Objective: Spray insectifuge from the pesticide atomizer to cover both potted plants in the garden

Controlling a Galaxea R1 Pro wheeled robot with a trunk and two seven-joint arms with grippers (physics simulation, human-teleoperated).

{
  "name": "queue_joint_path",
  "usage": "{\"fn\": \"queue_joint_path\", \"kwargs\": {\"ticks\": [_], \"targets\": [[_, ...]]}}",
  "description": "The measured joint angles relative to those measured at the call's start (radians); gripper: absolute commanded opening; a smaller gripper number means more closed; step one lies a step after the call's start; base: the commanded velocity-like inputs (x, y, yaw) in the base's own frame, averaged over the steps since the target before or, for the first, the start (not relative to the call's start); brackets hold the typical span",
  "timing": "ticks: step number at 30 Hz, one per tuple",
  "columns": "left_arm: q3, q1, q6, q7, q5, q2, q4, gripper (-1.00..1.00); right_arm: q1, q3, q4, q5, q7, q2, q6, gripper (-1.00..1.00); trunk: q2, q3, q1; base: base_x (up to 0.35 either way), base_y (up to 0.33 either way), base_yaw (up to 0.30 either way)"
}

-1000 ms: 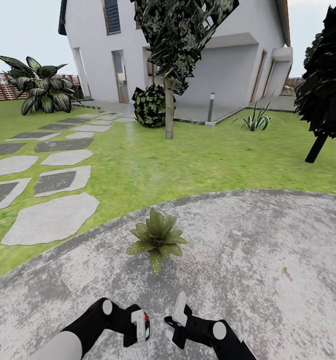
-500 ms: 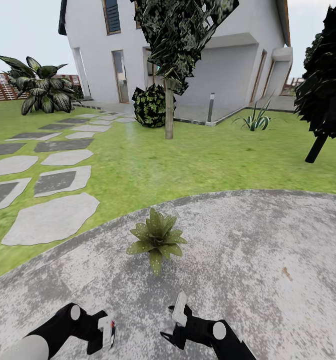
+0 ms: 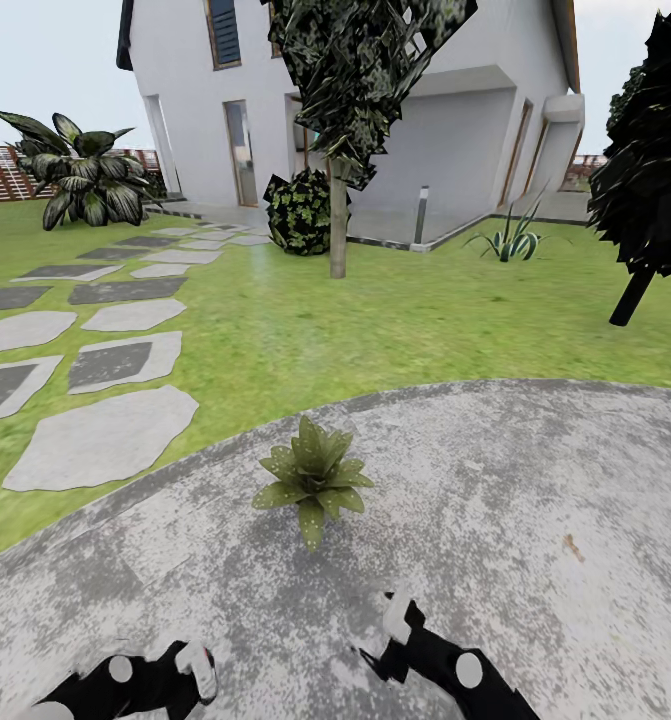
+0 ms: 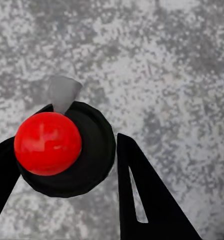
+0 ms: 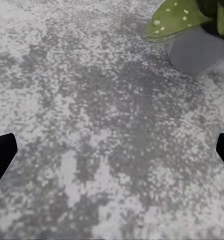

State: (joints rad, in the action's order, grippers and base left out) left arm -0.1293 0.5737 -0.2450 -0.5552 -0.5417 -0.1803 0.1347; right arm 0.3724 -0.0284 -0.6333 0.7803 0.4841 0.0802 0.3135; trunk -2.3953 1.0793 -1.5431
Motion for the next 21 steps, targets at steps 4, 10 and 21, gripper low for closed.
{"fn": "queue_joint_path", "kwargs": {"ticks": [4,10,21], "targets": [[-0.001,-0.065,-0.061,0.041,0.292,-0.001,-0.024,-1.0,0.0,-0.082,0.21,-0.038,-0.182,-0.04,0.002,1.0,0.0,0.0,0.0,0.0,0.0,0.0],[0.0,-0.166,-0.141,0.284,0.557,-0.003,-0.027,-1.0,-0.004,-0.31,0.39,-0.098,-0.637,-0.052,0.007,1.0,0.0,0.0,0.0,0.0,0.0,0.0],[-0.006,-0.191,-0.17,0.511,0.666,0.055,-0.029,-1.0,-0.008,-0.45,0.457,-0.169,-0.844,-0.077,0.116,1.0,0.0,0.0,0.0,0.0,0.0,0.0]]}}
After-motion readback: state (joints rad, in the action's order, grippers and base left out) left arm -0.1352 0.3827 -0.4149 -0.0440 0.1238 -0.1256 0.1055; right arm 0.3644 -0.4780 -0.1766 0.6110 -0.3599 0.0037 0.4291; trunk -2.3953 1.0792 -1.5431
